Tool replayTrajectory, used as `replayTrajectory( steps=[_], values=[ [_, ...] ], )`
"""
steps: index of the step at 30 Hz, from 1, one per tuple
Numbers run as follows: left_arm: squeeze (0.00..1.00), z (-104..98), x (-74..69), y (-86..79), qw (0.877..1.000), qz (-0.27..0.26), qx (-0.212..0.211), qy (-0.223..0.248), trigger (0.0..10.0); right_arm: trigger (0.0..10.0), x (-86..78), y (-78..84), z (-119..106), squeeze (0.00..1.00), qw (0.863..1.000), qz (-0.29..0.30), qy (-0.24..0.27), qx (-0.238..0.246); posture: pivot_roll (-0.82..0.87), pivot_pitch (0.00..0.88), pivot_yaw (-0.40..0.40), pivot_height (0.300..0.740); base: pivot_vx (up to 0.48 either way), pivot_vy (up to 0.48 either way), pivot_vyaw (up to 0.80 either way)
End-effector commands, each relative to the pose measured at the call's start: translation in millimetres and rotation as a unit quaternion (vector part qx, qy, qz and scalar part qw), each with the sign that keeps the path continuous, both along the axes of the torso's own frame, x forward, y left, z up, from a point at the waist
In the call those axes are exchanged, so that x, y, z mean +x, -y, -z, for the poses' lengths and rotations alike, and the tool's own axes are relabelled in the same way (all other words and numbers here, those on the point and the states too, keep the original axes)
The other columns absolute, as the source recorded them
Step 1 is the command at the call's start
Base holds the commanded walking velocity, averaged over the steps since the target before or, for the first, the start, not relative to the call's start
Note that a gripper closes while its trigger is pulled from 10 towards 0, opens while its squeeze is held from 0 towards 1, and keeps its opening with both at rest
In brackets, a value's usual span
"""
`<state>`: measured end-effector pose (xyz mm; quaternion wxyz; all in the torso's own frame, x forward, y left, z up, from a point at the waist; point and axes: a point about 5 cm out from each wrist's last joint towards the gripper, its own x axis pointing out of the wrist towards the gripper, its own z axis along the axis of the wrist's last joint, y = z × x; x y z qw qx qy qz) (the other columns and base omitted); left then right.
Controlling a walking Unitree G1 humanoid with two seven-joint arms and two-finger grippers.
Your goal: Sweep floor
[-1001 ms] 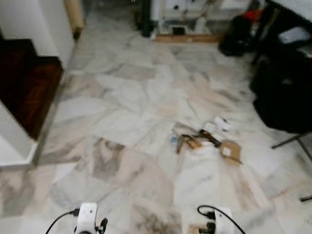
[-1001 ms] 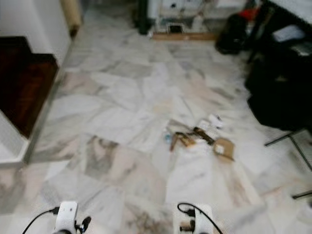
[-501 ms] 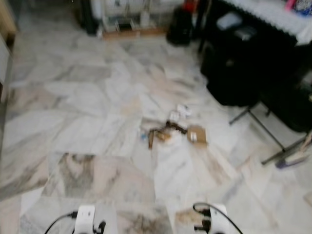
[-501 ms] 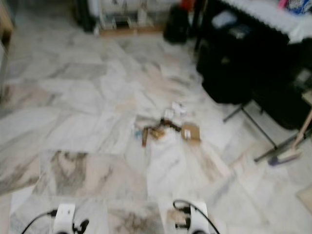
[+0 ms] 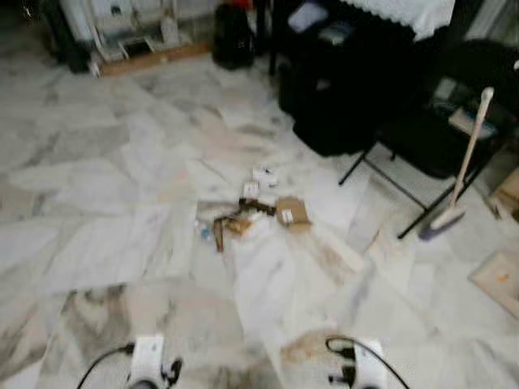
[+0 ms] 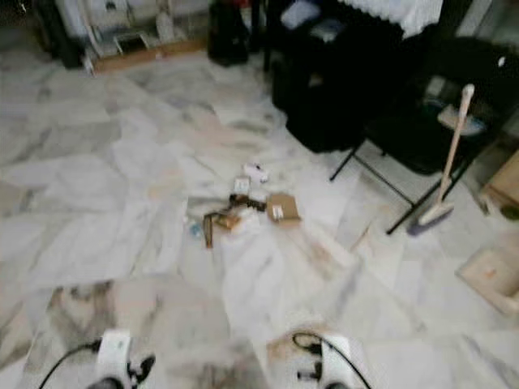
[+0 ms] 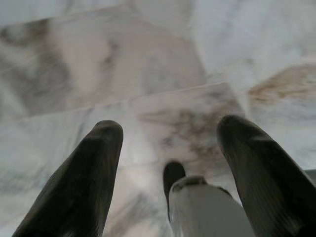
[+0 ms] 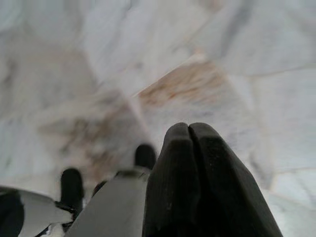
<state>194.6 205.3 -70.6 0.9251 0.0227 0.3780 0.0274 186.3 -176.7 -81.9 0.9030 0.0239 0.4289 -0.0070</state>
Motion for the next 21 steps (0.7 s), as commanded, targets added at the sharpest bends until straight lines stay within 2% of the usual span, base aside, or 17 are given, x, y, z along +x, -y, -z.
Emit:
replayTrajectory(
  steps=[1, 9, 21],
  values=[
    [0.0, 5.2, -9.5, -2.2, 1.0, -0.005, -0.002, -0.02, 10.0, 10.0, -6.4, -3.1, 3.6, 0.0, 1.0, 0.004, -0.011, 0.006, 0.07, 0.097, -0.031, 0.74, 0.0, 0.0, -0.69],
    [0.0, 6.3, -10.0, -0.5, 1.0, 0.007, 0.0, -0.031, 10.0, 10.0, -7.1, -3.0, 3.9, 0.0, 1.0, 0.002, -0.012, 0.003, 0.07, 0.082, -0.027, 0.74, 0.0, 0.0, -0.65],
    [0.0, 6.7, -10.3, 0.1, 0.999, 0.007, -0.003, -0.033, 10.0, 10.0, -8.2, -2.7, 4.5, 0.0, 1.0, 0.002, -0.017, -0.003, 0.07, 0.087, -0.027, 0.74, 0.0, 0.0, -0.47]
  ],
)
